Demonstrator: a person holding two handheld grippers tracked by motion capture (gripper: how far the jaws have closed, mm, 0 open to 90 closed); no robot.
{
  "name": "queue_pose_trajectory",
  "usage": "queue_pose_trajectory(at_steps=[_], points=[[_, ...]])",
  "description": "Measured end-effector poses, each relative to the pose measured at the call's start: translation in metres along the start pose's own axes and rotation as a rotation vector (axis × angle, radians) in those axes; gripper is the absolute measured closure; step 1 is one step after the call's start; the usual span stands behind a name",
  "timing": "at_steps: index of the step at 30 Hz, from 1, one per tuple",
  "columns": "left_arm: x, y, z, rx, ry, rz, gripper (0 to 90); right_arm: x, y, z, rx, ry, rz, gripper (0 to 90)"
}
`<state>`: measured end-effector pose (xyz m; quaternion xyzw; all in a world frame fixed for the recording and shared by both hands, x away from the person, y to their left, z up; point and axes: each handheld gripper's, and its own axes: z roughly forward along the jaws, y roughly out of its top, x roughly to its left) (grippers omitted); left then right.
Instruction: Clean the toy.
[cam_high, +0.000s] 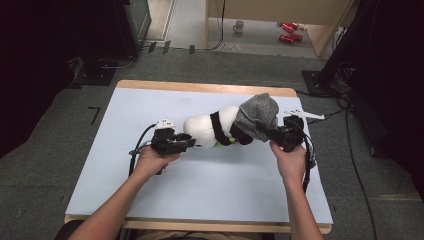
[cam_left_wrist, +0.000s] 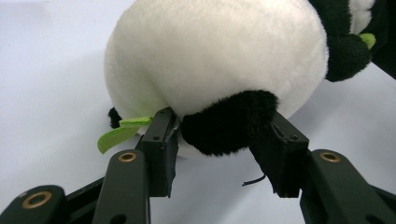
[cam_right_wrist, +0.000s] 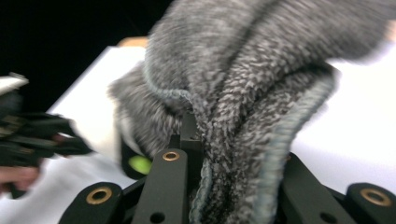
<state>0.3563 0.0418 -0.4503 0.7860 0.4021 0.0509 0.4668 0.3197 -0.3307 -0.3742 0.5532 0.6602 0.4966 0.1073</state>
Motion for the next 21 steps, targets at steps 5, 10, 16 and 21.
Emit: queue_pose_trajectory(at_steps=[5,10,16,21], points=[[-0.003,-0.005,0.000,-0.027,0.008,-0.015,51.4,0.026,0.005,0.006,-0.014,0.095,-0.042,78.0],[-0.005,-0.010,-0.001,-0.039,0.015,-0.016,51.5,0.056,0.001,0.034,0.041,0.222,-0.070,77.8],[-0.008,-0.016,-0.001,-0.071,0.031,-0.025,51.3,0.087,-0.010,0.068,0.119,0.293,-0.126,77.6],[-0.012,-0.021,-0.002,-0.071,0.054,-0.017,51.2,0.102,-0.024,0.093,0.171,0.284,-0.194,76.6]])
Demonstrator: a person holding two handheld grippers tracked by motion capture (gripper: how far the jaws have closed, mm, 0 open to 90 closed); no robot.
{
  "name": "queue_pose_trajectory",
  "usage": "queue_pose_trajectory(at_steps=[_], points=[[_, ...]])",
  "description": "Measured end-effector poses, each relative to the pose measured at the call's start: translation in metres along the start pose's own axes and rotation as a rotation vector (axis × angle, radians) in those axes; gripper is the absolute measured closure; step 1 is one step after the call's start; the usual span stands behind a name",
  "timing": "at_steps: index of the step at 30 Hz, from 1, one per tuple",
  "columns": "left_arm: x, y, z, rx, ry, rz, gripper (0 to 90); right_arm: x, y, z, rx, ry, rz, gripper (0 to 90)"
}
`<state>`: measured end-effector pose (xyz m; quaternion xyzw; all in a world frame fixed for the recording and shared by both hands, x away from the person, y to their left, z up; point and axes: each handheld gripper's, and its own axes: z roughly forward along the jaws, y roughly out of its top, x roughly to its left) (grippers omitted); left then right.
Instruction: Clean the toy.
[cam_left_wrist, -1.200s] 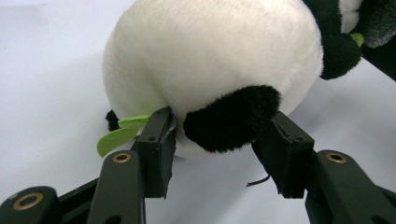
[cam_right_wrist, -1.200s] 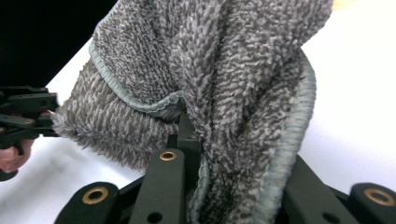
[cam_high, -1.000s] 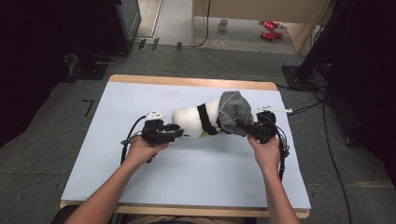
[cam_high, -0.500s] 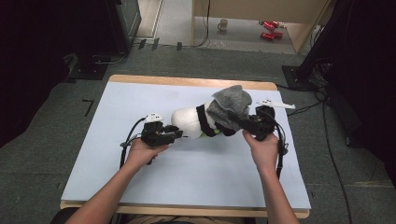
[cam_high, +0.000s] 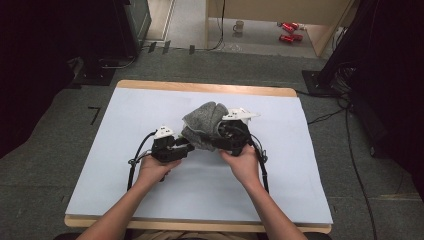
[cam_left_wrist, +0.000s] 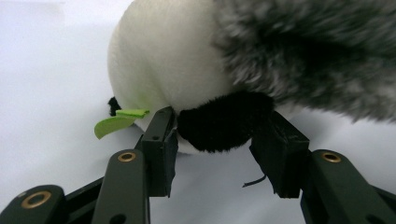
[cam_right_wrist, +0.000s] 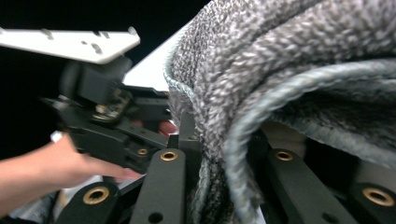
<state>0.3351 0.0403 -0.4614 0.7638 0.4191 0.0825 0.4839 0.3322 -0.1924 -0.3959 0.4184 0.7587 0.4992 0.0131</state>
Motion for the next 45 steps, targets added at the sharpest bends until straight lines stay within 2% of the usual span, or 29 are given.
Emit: queue_pose_trajectory(at_steps=[3,4,6,13,16,18,23,26,29,32,35,36,38,41,43,45], points=[[0.000,-0.001,0.000,0.001,0.004,-0.002,51.2,-0.004,-0.004,0.011,0.046,-0.055,-0.034,76.3],[0.000,-0.002,-0.001,-0.003,0.001,-0.008,51.3,-0.007,-0.006,0.012,0.040,-0.051,-0.036,76.4],[0.001,-0.001,0.000,-0.012,-0.004,-0.010,51.2,-0.014,-0.007,0.010,0.031,-0.042,-0.002,76.4],[0.002,0.000,0.003,-0.019,-0.014,-0.015,51.0,-0.019,-0.007,-0.001,0.035,-0.101,0.004,76.2],[0.003,0.002,0.005,-0.023,-0.017,-0.013,51.0,-0.025,-0.008,-0.009,0.036,-0.148,0.008,76.3],[0.003,0.004,0.006,-0.023,-0.015,-0.004,50.9,-0.029,-0.008,-0.016,0.023,-0.156,0.032,76.5],[0.003,0.007,0.009,-0.012,0.000,0.022,51.1,-0.041,-0.009,-0.040,-0.018,-0.203,0.052,76.7],[0.005,0.010,0.013,0.015,0.014,0.017,51.7,-0.051,-0.011,-0.055,-0.048,-0.230,0.090,76.5],[0.005,0.011,0.016,0.010,0.014,0.012,52.0,-0.063,-0.014,-0.067,-0.070,-0.252,0.130,76.3],[0.005,0.013,0.017,-0.017,0.009,0.011,51.4,-0.079,-0.021,-0.070,-0.089,-0.239,0.186,76.9],[0.004,0.015,0.018,-0.018,0.017,0.024,48.9,-0.092,-0.027,-0.067,-0.106,-0.215,0.226,77.4],[0.002,0.016,0.017,-0.019,0.043,0.053,46.6,-0.094,-0.028,-0.068,-0.110,-0.208,0.235,77.4],[0.001,0.019,0.016,-0.018,0.060,0.063,40.6,-0.094,-0.028,-0.068,-0.110,-0.204,0.239,77.4],[0.003,0.023,0.015,-0.038,0.035,0.053,31.3,-0.095,-0.028,-0.068,-0.112,-0.200,0.235,77.4],[0.005,0.026,0.015,-0.039,0.004,0.054,24.7,-0.094,-0.029,-0.067,-0.111,-0.197,0.235,77.4],[0.007,0.030,0.015,-0.036,-0.006,0.055,21.0,-0.094,-0.029,-0.066,-0.110,-0.197,0.232,77.4]])
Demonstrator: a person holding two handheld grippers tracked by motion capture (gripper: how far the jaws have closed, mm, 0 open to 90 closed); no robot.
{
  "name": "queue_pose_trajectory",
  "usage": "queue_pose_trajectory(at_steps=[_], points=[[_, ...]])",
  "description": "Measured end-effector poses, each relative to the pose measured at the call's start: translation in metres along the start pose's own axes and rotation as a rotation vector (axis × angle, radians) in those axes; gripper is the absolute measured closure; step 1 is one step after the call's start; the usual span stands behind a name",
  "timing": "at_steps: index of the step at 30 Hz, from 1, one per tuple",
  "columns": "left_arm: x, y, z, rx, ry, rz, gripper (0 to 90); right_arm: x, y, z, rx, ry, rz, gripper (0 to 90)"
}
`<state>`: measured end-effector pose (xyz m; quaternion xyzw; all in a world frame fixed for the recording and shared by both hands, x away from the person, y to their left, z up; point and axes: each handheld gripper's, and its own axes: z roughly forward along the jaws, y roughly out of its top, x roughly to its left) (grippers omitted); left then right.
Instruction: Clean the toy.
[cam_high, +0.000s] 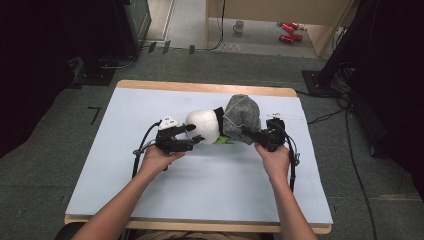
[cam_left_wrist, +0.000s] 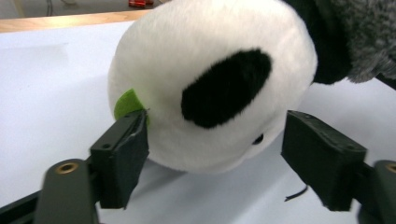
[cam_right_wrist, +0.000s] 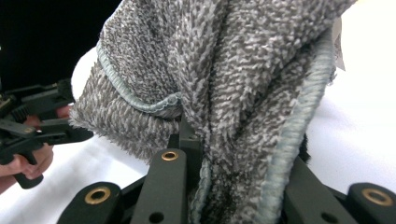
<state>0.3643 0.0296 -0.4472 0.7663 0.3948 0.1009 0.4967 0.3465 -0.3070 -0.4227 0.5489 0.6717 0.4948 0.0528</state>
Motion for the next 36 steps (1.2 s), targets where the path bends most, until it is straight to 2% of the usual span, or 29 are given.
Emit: queue_pose_trajectory(at_steps=[2,3,6,7,9,11,13,14,15,16,20,25,29,32,34,36], points=[[0.001,0.001,0.002,-0.007,0.008,-0.002,19.4,0.000,-0.001,0.001,0.003,0.000,-0.004,77.5],[0.003,0.003,0.008,-0.001,0.027,0.004,18.7,0.000,-0.001,0.001,0.001,0.000,-0.004,77.5],[0.006,0.003,0.014,-0.012,0.007,0.017,12.5,0.000,-0.001,0.002,0.004,-0.009,-0.012,77.6],[0.007,0.002,0.018,-0.023,-0.005,0.034,12.2,0.000,-0.001,0.002,0.004,-0.011,-0.014,77.6],[0.006,0.001,0.022,-0.043,0.009,0.065,12.5,0.000,-0.002,0.003,0.003,-0.012,-0.012,77.6],[0.005,0.001,0.025,-0.057,0.028,0.055,17.7,-0.001,-0.002,0.004,0.005,-0.015,-0.010,77.6],[0.003,0.003,0.025,-0.058,0.046,0.055,27.9,-0.001,-0.003,0.005,0.004,-0.013,-0.005,77.6],[0.001,0.005,0.023,-0.045,0.051,0.050,37.6,-0.001,-0.003,0.005,0.004,-0.010,-0.002,77.6],[0.000,0.007,0.023,-0.020,0.050,0.023,44.9,-0.001,-0.002,0.005,0.004,-0.007,-0.002,77.6],[-0.001,0.009,0.021,-0.005,0.049,0.020,49.3,-0.001,-0.001,0.004,0.010,-0.010,-0.001,77.6],[0.001,0.012,0.017,0.018,0.028,0.028,57.2,-0.001,0.002,-0.002,0.020,-0.009,0.005,77.8],[0.005,0.017,0.009,0.050,-0.018,-0.019,62.7,-0.002,0.006,-0.011,0.009,-0.047,-0.007,77.8],[0.010,0.021,0.000,0.075,-0.062,-0.052,64.9,-0.004,0.013,-0.027,-0.038,-0.057,0.011,77.7],[0.017,0.024,-0.011,0.118,-0.116,-0.078,66.9,-0.006,0.017,-0.043,-0.092,-0.064,0.029,77.6],[0.020,0.025,-0.019,0.136,-0.147,-0.091,67.2,-0.007,0.020,-0.053,-0.123,-0.053,0.038,77.6],[0.025,0.028,-0.028,0.166,-0.198,-0.109,67.1,-0.006,0.023,-0.062,-0.152,-0.035,0.047,77.6]])
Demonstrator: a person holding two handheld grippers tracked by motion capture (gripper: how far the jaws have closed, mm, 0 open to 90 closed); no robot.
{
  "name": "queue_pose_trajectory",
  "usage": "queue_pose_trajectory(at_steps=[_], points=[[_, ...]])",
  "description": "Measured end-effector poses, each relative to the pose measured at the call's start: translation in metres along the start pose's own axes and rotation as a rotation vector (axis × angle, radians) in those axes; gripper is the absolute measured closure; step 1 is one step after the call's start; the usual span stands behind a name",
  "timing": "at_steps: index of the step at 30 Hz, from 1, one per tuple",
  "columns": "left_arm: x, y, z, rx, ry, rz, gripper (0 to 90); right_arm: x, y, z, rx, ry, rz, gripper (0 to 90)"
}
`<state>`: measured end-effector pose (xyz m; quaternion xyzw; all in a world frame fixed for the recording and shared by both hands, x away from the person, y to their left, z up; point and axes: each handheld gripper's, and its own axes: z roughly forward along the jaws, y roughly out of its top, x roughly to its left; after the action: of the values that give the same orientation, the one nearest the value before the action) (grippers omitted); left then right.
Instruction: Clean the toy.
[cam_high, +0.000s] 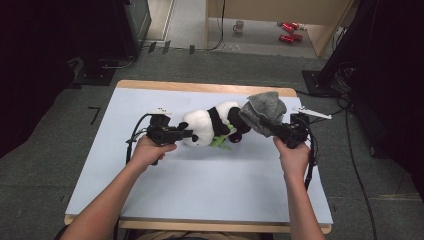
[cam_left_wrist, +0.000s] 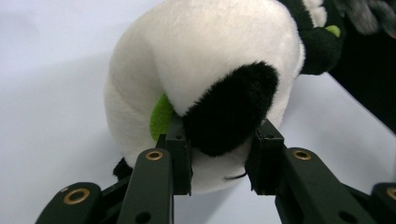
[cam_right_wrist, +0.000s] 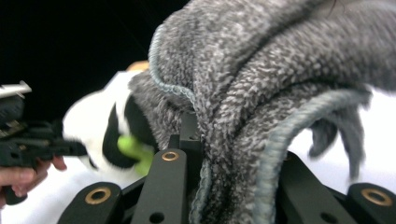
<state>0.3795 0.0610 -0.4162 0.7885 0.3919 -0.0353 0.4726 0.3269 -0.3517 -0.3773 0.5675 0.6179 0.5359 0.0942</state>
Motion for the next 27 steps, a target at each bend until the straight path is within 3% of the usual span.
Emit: queue_pose_trajectory(at_steps=[4,5,8,11,13,16,17,21,23,24,25,26,27], points=[[0.001,0.001,-0.017,0.092,-0.102,-0.018,66.8,0.004,0.007,-0.012,-0.039,0.039,-0.002,77.5],[0.001,0.001,-0.018,0.117,-0.111,-0.015,66.3,0.006,0.008,-0.014,-0.046,0.057,0.000,77.6],[-0.002,-0.005,-0.011,0.151,-0.029,0.030,62.8,0.012,0.007,-0.010,-0.026,0.120,0.006,77.5],[0.001,-0.011,-0.004,0.076,-0.023,0.035,61.3,0.019,0.003,0.003,0.032,0.158,-0.011,77.5],[0.002,-0.015,-0.003,0.037,-0.010,0.066,59.5,0.022,-0.004,0.016,0.082,0.184,-0.020,77.6],[0.002,-0.019,-0.003,0.000,0.016,0.090,49.8,0.024,-0.018,0.037,0.191,0.189,-0.058,77.6],[0.002,-0.021,-0.004,-0.017,0.033,0.099,44.2,0.022,-0.021,0.039,0.180,0.215,-0.052,77.7],[0.000,-0.018,0.002,-0.024,0.005,0.098,26.9,0.017,-0.023,0.040,0.179,0.235,-0.031,77.9],[-0.005,-0.016,0.014,-0.009,0.021,0.138,17.3,0.017,-0.025,0.042,0.181,0.238,-0.033,78.2],[-0.005,-0.016,0.014,-0.009,0.021,0.138,12.8,0.017,-0.025,0.042,0.181,0.238,-0.033,78.2],[-0.011,-0.017,0.028,-0.015,0.088,0.181,12.8,0.018,-0.029,0.046,0.184,0.244,-0.024,78.3],[-0.011,-0.017,0.028,-0.015,0.088,0.181,15.4,0.019,-0.030,0.047,0.183,0.234,-0.022,78.3],[-0.009,-0.018,0.028,-0.038,0.094,0.144,19.3,0.019,-0.031,0.046,0.179,0.224,-0.020,78.3]])
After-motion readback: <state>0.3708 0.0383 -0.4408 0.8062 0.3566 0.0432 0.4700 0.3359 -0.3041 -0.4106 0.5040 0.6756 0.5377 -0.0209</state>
